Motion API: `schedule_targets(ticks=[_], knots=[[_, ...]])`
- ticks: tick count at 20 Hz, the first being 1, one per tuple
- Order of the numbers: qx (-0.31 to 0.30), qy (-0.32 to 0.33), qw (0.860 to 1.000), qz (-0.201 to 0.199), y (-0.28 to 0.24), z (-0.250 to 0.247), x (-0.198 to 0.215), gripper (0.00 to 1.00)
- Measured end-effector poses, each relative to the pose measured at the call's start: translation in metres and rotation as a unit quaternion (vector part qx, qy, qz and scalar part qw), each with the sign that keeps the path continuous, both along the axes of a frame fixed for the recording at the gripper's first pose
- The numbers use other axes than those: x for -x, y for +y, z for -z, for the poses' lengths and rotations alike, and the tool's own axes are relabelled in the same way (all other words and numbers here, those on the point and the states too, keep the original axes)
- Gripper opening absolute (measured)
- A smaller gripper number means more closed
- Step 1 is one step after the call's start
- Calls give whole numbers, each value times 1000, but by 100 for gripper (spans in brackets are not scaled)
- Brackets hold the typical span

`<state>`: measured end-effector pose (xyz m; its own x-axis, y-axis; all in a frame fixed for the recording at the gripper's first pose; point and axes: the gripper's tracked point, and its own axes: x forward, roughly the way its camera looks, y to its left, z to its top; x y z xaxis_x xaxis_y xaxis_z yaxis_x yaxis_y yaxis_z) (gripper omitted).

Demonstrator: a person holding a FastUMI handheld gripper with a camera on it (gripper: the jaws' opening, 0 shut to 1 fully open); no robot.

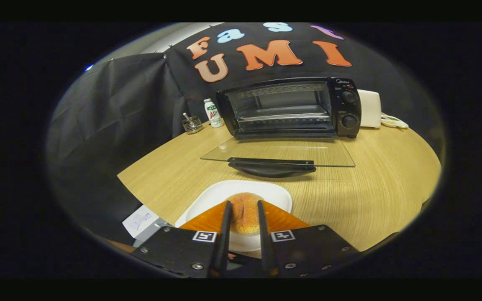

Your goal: Open the toaster oven, put the food inside, and close the toaster oven door.

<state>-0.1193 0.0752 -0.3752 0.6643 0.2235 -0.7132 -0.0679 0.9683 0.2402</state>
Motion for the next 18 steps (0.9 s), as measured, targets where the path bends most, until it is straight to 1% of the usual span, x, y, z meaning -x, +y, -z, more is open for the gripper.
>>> schedule_targets(ticks=[1,2,5,7,8,9,12,14,18], knots=[[-2,-3,1000,3,0,1,-2,28],[6,8,1000,-5,0,6,0,24],[0,3,1000,-15,9,2,2,24],[-10,8,1000,-20,13,4,1,19],[-15,9,1000,-11,11,3,-1,18],[-23,17,1000,-12,15,6,-1,18],[-49,2,999,1,18,-10,-11,17],[-66,-22,998,13,16,-26,-27,17],[-97,-52,992,53,9,-44,-67,17]])
